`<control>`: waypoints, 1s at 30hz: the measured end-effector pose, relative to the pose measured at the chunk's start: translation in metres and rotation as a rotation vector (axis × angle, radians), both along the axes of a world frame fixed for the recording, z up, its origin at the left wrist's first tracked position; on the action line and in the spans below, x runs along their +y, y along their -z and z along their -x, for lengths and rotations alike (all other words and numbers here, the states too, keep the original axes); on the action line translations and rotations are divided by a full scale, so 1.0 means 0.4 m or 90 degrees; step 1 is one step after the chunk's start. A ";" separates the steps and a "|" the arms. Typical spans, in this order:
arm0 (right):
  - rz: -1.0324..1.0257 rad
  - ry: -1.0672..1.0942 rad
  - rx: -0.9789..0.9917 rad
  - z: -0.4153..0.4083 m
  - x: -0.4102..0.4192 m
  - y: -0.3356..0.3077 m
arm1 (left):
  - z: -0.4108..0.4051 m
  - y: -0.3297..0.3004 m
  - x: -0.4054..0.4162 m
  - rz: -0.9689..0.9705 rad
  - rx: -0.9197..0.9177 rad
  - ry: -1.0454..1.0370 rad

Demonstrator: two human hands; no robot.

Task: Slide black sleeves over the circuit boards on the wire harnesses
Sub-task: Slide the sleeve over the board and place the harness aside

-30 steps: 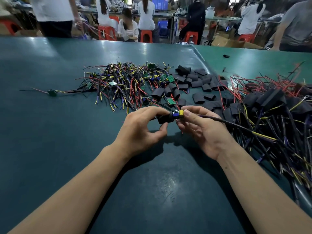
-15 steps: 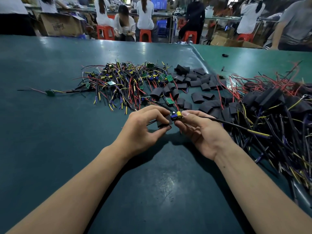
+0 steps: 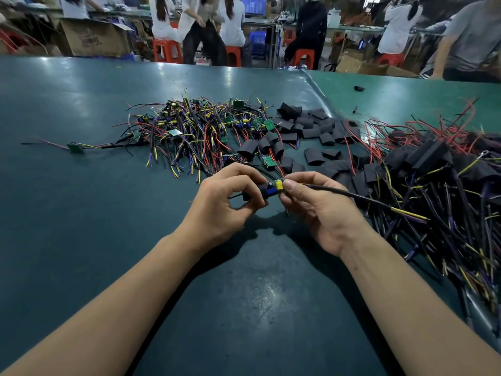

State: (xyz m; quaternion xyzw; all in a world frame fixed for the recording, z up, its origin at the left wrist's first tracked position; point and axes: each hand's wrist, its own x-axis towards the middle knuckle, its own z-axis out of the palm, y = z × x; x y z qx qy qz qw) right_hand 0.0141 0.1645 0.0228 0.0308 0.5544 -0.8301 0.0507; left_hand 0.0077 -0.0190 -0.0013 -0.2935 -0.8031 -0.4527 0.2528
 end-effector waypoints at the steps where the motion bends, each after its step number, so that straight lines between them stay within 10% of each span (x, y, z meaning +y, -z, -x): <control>1: 0.036 -0.007 -0.021 0.000 0.001 -0.002 | -0.001 0.000 0.001 -0.001 0.001 0.008; 30: -0.137 -0.014 0.120 -0.005 -0.013 0.006 | -0.008 -0.006 0.007 -0.006 0.050 0.032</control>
